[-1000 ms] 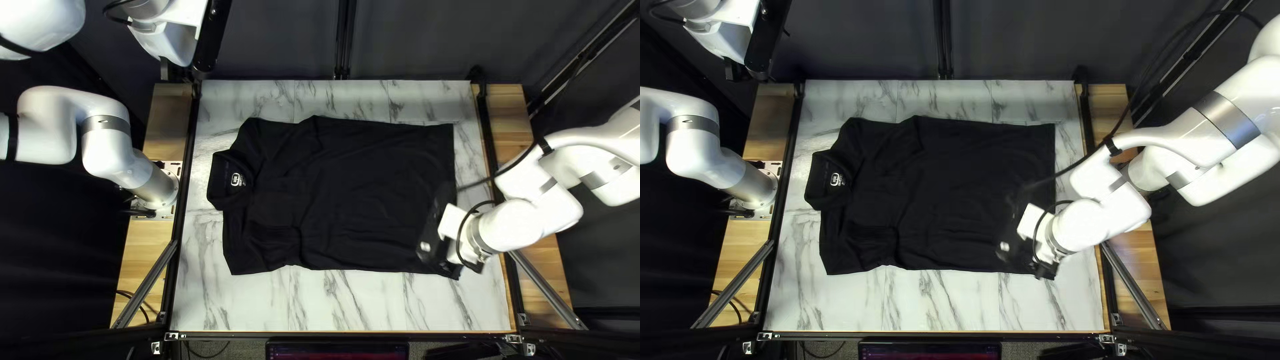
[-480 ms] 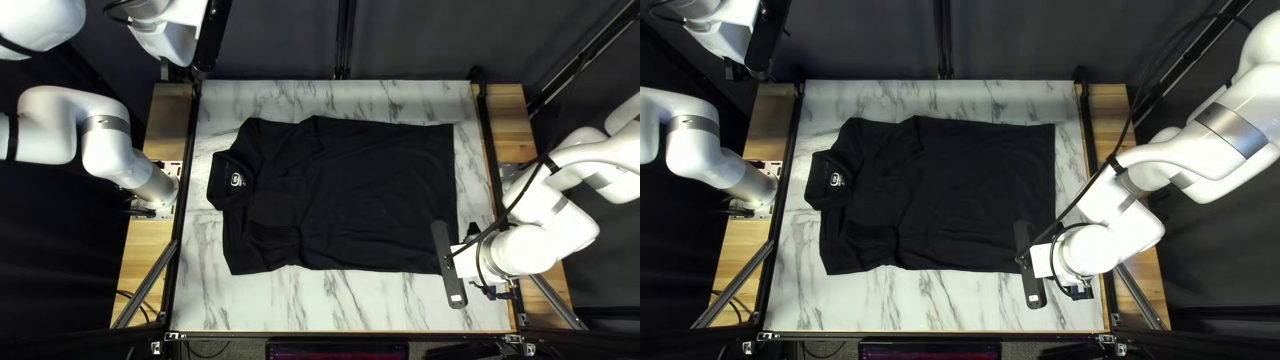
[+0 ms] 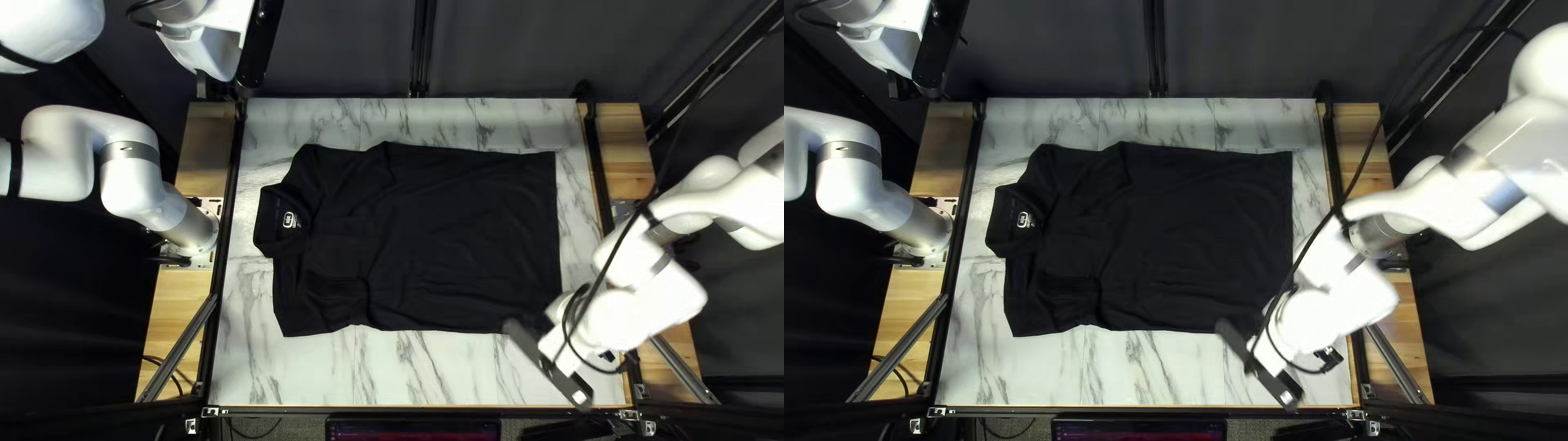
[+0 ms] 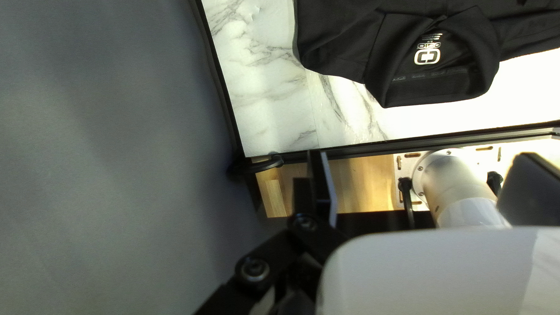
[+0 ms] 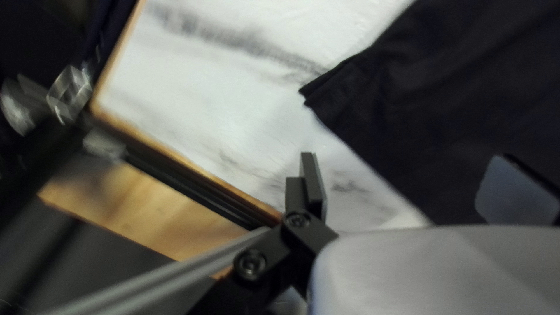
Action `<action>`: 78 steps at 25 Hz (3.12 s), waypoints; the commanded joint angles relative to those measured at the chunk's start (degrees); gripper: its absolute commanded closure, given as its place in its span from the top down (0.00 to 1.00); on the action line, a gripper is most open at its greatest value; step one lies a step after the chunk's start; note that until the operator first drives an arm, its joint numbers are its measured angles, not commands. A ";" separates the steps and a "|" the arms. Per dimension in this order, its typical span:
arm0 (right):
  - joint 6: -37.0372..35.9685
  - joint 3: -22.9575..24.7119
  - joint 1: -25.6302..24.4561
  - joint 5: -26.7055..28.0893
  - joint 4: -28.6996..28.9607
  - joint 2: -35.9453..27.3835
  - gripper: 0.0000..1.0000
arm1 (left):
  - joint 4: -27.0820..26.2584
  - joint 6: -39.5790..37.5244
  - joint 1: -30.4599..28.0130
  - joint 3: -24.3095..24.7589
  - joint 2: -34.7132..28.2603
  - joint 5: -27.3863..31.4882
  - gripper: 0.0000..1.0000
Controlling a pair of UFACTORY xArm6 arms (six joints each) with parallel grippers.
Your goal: Fold t-shirt
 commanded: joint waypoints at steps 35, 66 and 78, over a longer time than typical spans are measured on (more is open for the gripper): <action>-6.65 11.41 3.76 -20.00 -6.75 4.35 1.00 | 0.00 0.00 0.00 0.00 0.00 0.00 1.00; 0.64 10.56 4.38 -21.81 -11.40 6.30 0.00 | 0.00 0.00 0.00 0.00 0.00 0.00 1.00; 1.70 12.01 5.66 -23.47 -10.61 6.73 1.00 | 0.00 0.00 0.00 0.00 0.00 0.00 1.00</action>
